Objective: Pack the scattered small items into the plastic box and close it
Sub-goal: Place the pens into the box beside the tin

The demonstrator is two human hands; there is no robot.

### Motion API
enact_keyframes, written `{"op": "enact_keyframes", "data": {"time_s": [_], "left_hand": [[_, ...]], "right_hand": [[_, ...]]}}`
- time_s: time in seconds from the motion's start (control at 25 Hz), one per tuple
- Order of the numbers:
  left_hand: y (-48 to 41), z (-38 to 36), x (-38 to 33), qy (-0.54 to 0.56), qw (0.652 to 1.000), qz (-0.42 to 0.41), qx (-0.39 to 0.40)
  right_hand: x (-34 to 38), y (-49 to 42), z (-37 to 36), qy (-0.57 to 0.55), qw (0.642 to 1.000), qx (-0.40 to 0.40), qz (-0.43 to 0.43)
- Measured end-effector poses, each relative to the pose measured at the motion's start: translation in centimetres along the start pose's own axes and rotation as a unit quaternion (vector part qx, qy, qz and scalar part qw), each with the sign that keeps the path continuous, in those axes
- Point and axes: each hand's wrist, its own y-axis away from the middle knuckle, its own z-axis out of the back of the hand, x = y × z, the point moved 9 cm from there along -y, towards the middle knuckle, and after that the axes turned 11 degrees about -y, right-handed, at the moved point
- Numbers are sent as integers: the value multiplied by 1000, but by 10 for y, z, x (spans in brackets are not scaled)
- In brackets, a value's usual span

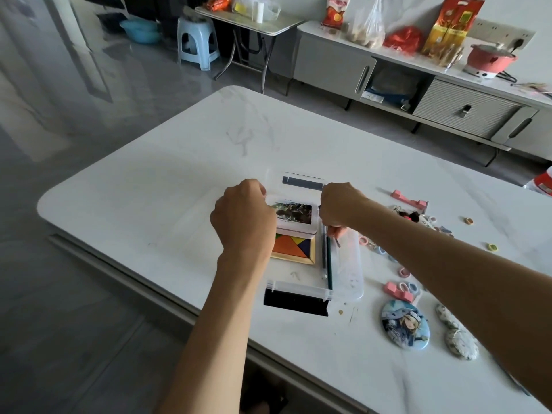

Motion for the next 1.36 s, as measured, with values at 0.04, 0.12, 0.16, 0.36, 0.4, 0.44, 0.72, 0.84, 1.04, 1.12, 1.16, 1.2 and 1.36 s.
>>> {"op": "enact_keyframes", "data": {"time_s": [0.04, 0.12, 0.16, 0.36, 0.4, 0.44, 0.72, 0.84, 1.04, 1.12, 1.16, 1.2, 1.36], "left_hand": [[0, -1, 0, 0, 1000, -3, 2], [0, -2, 0, 0, 1000, -5, 8], [-2, -3, 1, 2, 1000, -6, 9], [-2, -4, 2, -2, 1000, -1, 16], [-3, -4, 3, -3, 1000, -1, 16], [-3, -4, 3, -4, 1000, -1, 15], [-3, -6, 4, 3, 1000, -2, 19], [-2, -5, 3, 1, 1000, -2, 18], [-2, -5, 2, -9, 1000, -2, 18], [0, -4, -2, -11, 1000, -5, 13], [1, -3, -7, -13, 1000, -12, 6], [3, -1, -13, -15, 1000, -25, -5], [14, -1, -54, 43, 993, -112, -9]], "right_hand": [[-2, -4, 1, 15, 1000, -2, -5], [-1, -8, -2, 48, 999, 17, -9], [1, -10, -5, 65, 997, 29, -12], [5, -24, -28, 3, 997, 73, -33], [5, -26, -32, -34, 995, 85, -39], [9, -25, -33, -35, 995, 92, -24], [15, -15, -30, 70, 995, 75, -5], [14, -8, -24, 44, 998, 52, 0], [16, 2, -11, -21, 999, -14, 28], [12, 10, -3, -70, 996, -38, 41], [7, 12, 2, -103, 992, -54, 48], [1, 15, 6, -137, 986, -67, 60], [-52, 47, 31, -323, 928, -162, 93]]}}
